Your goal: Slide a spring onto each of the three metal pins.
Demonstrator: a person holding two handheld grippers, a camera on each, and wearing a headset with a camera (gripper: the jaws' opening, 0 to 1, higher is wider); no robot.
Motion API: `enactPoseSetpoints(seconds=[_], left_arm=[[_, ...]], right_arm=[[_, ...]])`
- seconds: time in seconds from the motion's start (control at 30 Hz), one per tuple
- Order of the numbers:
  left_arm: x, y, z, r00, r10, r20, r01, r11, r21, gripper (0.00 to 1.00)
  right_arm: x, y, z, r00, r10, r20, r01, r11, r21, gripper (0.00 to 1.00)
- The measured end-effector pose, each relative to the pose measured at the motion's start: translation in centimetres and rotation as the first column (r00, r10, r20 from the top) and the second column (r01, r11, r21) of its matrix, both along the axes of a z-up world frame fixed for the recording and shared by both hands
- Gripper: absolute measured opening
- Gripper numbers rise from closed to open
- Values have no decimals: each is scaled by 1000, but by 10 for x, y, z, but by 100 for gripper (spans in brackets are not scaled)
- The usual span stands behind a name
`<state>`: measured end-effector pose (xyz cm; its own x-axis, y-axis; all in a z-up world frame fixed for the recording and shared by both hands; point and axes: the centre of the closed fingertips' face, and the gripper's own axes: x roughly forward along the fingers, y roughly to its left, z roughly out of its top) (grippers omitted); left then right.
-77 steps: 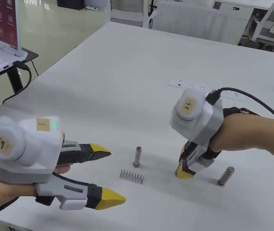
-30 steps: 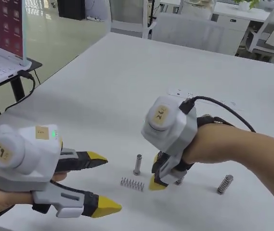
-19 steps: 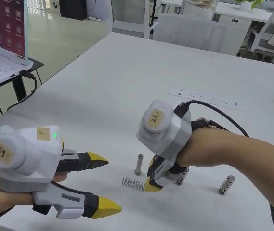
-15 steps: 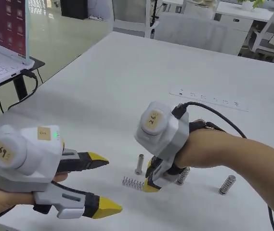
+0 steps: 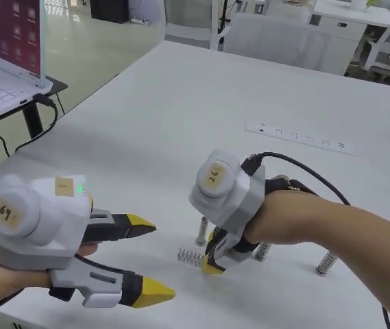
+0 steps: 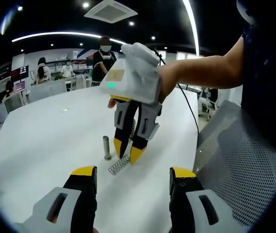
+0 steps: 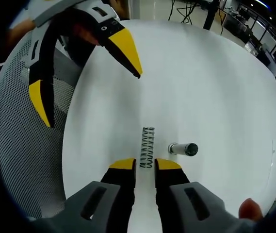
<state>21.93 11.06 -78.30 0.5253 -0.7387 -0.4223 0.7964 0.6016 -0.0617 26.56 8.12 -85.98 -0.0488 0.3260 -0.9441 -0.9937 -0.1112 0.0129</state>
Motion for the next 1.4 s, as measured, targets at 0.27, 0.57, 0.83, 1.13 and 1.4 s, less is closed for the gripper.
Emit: enactPoseSetpoints(seconds=[0.27, 0.57, 0.83, 1.13, 1.4], left_arm=[[0, 1, -1, 1000, 1, -3, -1, 1000, 0, 55], [0, 0, -2, 1000, -1, -5, 1, 1000, 2, 55], [1, 0, -2, 1000, -6, -4, 6, 1000, 7, 54], [3, -5, 0, 1000, -26, 1, 26, 1000, 15, 53], [6, -14, 4, 998, -60, 9, 60, 998, 23, 52]], right_arm=[[2, 2, -3, 1000, 1, 9, -1, 1000, -2, 9], [2, 2, -3, 999, 29, 34, -28, 1000, -8, 8], [1, 2, 5, 999, 19, 30, -19, 1000, 5, 8], [-8, -5, 21, 1000, 18, 8, -18, 1000, 15, 8], [-14, -16, 38, 1000, 7, -1, -7, 1000, 22, 8]])
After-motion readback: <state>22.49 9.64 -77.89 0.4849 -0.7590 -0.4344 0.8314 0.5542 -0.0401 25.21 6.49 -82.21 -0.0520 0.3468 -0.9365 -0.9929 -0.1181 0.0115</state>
